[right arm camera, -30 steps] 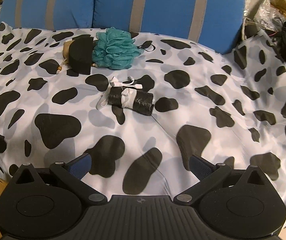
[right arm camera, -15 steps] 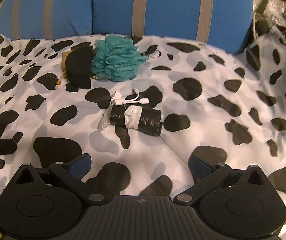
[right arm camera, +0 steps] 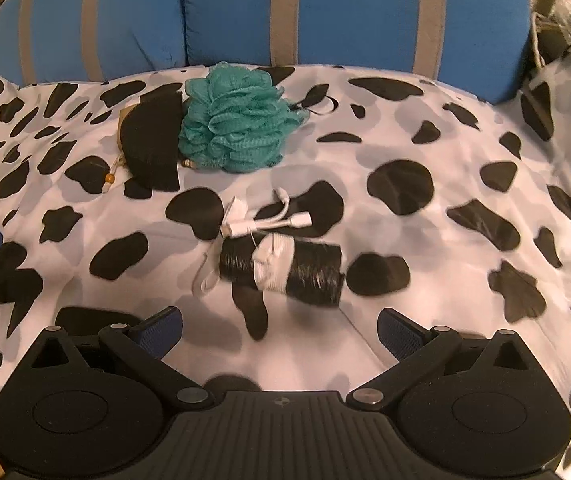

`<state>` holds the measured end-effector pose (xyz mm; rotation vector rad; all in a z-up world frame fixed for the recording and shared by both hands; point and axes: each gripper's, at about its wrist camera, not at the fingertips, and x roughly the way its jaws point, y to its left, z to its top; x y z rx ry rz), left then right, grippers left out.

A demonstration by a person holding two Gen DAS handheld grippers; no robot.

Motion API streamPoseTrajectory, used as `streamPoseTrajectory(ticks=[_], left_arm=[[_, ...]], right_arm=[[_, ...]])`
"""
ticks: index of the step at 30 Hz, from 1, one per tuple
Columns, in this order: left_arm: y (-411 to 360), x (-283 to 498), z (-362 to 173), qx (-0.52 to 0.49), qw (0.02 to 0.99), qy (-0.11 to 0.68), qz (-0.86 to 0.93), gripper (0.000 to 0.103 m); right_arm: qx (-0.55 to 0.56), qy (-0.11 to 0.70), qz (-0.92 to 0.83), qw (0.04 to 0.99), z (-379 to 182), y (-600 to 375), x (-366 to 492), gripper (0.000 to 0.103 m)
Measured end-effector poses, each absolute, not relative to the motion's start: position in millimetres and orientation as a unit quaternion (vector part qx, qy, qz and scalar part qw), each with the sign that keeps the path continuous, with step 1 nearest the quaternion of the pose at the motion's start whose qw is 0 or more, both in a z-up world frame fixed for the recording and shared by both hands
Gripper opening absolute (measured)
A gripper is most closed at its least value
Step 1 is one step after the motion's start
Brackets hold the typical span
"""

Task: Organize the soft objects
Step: 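Move the right tool toward the black trash-bag roll, then close the right tool around the black trash-bag roll and lift it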

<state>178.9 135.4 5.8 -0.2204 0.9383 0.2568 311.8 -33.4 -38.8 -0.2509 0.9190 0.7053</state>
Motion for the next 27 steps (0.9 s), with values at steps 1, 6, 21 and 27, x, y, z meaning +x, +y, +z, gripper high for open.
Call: streamPoseTrajectory(ticks=[1,6,21,27], left_arm=[[136.0,179.8,5.8,-0.111,0.877,0.451,0.122,0.09],[132.8,184.9,5.0,-0.101,0.877,0.454,0.12,0.09],[130.1,191.5,2.1,-0.102,0.874,0.462,0.116,0.09],[129.4,190.9,-0.8,-0.107,0.872,0.465,0.111,0.09]], right_arm=[[-0.118,0.43,0.332,0.831,-41.1,-30.4,314.4,0.103],[-0.108,0.428,0.324,0.836,-53.0,-18.5,328.8,0.103],[-0.082,0.45,0.288,0.841,-74.3,2.4,356.6,0.102],[-0.086,0.45,0.291,0.84,-70.8,0.7,352.1,0.085]])
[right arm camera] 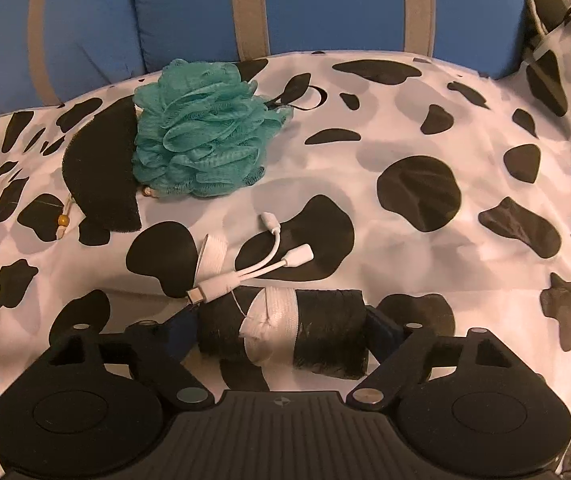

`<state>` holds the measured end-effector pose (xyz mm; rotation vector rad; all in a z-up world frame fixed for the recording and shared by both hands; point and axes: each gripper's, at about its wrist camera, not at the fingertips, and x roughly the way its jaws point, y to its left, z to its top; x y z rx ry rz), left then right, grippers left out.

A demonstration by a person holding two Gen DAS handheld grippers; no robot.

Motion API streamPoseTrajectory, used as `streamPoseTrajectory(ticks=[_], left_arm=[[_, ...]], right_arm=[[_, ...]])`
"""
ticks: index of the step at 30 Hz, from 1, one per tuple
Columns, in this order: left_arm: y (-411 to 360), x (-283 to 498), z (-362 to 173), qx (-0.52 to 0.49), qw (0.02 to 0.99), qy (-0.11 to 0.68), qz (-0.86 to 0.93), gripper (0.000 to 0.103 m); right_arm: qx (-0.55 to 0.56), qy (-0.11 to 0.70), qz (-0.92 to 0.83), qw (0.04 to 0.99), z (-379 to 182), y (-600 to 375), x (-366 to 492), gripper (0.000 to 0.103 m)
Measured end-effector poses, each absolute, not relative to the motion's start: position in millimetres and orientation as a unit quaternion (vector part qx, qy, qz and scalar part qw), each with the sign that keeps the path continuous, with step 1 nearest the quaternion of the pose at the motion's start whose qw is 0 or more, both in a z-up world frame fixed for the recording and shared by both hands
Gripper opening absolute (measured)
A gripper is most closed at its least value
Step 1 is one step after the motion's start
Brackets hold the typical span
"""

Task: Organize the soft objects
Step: 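Close the right tool around the black trash-bag roll and lift it, then grasp the white strap with the left tool while the right tool holds the roll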

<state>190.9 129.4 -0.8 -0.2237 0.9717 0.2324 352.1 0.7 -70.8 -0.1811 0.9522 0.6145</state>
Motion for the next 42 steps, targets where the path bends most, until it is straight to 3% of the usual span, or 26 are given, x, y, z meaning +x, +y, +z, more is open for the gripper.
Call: streamPoseTrajectory(ticks=[17,26,28,32,39,42], left_arm=[[115.5,204.5,0.7,-0.105,0.887,0.441,0.09,0.09],[87.4,220.3,-9.7,-0.042,0.898,0.434,0.054,0.089],[84.1,225.3,-14.2,-0.034,0.899,0.435,0.044,0.083],[77.7,236.0,-25.6,-0.011,0.902,0.431,0.025,0.082],[85.4,258.3,-49.1,-0.006,0.899,0.437,0.018,0.057],[90.2,265.9,-58.1,-0.009,0.897,0.442,0.017,0.053]], right_arm=[[-0.131,0.406,0.308,0.85,-18.2,-52.0,315.7,0.082],[-0.112,0.414,0.298,0.853,3.2,-103.7,304.8,0.083],[-0.103,0.42,0.292,0.853,5.3,-116.1,303.6,0.083],[-0.097,0.425,0.282,0.854,7.6,-131.2,301.8,0.083],[-0.075,0.428,0.286,0.854,12.7,-138.9,306.1,0.083],[-0.07,0.434,0.294,0.849,12.0,-137.5,307.0,0.083]])
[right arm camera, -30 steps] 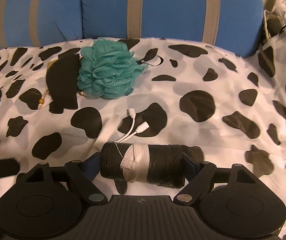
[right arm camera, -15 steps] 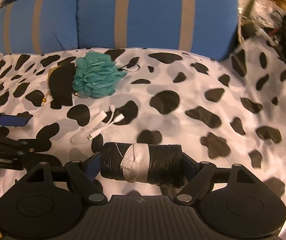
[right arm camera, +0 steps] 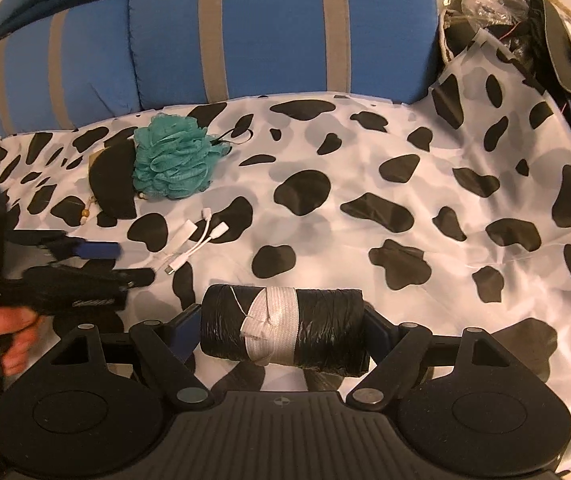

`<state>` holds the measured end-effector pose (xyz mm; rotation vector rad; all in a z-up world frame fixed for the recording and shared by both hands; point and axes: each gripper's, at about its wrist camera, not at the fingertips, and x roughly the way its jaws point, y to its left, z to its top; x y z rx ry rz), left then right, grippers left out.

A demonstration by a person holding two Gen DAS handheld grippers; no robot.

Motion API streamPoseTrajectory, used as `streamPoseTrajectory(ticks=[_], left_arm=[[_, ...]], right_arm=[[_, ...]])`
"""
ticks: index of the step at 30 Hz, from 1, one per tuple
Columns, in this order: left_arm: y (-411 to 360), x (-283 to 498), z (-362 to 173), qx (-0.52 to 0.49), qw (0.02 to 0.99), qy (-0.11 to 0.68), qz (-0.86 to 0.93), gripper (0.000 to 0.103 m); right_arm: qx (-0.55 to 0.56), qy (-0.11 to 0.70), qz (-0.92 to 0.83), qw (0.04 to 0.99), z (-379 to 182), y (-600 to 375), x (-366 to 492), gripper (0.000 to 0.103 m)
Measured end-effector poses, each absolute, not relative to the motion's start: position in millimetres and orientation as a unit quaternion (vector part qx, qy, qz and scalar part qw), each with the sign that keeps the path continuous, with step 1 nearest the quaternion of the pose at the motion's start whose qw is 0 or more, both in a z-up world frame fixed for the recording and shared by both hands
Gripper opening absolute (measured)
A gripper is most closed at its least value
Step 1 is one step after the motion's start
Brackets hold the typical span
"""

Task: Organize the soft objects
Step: 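Grasp the white strap with the left tool while the right tool holds the roll, then carry the strap and the trash-bag roll over the cardboard box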

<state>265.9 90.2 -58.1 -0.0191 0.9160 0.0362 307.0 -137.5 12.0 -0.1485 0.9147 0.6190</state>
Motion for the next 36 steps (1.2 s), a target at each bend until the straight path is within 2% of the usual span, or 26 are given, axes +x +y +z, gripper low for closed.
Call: streamPoseTrajectory(ticks=[3,6,8,10,12,22,36], left_arm=[[93.0,272.1,-65.8,-0.01,0.892,0.452,0.01,0.039],[94.7,275.2,-69.7,-0.014,0.891,0.453,0.011,0.037],[94.8,276.1,-69.6,-0.015,0.891,0.454,0.01,0.033],[94.6,276.2,-68.9,-0.014,0.89,0.456,0.009,0.019],[94.6,276.6,-67.7,-0.019,0.888,0.46,0.008,0.016],[91.2,267.3,-59.0,-0.021,0.889,0.458,0.005,0.015],[84.3,223.1,-18.5,-0.032,0.901,0.433,0.015,0.015]], right_arm=[[-0.067,0.436,0.299,0.846,12.6,-135.7,307.3,0.083],[-0.06,0.437,0.303,0.845,13.7,-135.1,307.9,0.083],[-0.059,0.438,0.305,0.843,13.8,-134.9,307.7,0.083],[-0.058,0.438,0.307,0.843,13.9,-134.1,307.6,0.083],[-0.057,0.439,0.307,0.842,13.7,-133.6,307.3,0.083],[-0.054,0.442,0.309,0.84,11.6,-129.9,306.5,0.083],[-0.072,0.438,0.33,0.833,8.3,-117.5,294.6,0.083]])
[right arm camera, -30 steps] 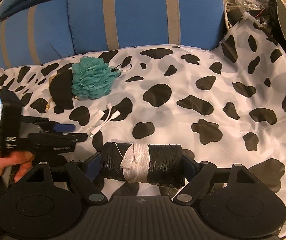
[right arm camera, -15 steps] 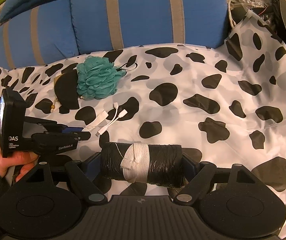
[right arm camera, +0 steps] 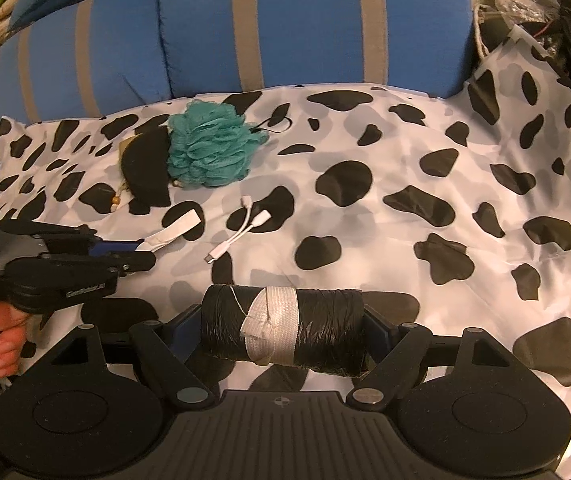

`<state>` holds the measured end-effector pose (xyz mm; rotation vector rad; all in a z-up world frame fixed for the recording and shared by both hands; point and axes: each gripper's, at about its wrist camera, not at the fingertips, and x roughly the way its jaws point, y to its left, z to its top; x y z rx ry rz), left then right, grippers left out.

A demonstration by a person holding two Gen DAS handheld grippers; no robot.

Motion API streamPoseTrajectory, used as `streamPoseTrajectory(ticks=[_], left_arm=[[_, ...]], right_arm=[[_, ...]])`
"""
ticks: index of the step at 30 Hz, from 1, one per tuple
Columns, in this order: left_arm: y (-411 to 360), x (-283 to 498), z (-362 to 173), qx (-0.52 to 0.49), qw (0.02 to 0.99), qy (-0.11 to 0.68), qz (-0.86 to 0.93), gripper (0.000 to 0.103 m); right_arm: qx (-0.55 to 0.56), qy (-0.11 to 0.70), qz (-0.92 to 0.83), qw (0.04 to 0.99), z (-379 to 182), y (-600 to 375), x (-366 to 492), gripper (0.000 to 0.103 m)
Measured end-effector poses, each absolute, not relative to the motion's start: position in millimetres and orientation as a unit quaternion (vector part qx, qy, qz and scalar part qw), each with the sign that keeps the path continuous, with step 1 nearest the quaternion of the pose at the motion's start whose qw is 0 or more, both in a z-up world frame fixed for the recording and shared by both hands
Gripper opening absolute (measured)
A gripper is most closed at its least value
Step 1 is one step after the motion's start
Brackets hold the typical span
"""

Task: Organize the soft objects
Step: 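Carry the strap and the trash-bag roll over the cardboard box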

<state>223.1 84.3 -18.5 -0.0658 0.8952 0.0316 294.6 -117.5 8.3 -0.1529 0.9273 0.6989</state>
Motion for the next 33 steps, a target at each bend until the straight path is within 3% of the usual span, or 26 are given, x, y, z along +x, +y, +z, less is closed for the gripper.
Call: streamPoseTrajectory(ticks=[33], left_arm=[[53.6,77.7,10.7,-0.097,0.886,0.45,0.065,0.015]], right_arm=[[-0.135,0.483,0.411,0.761,-3.6,-100.2,191.6,0.083]])
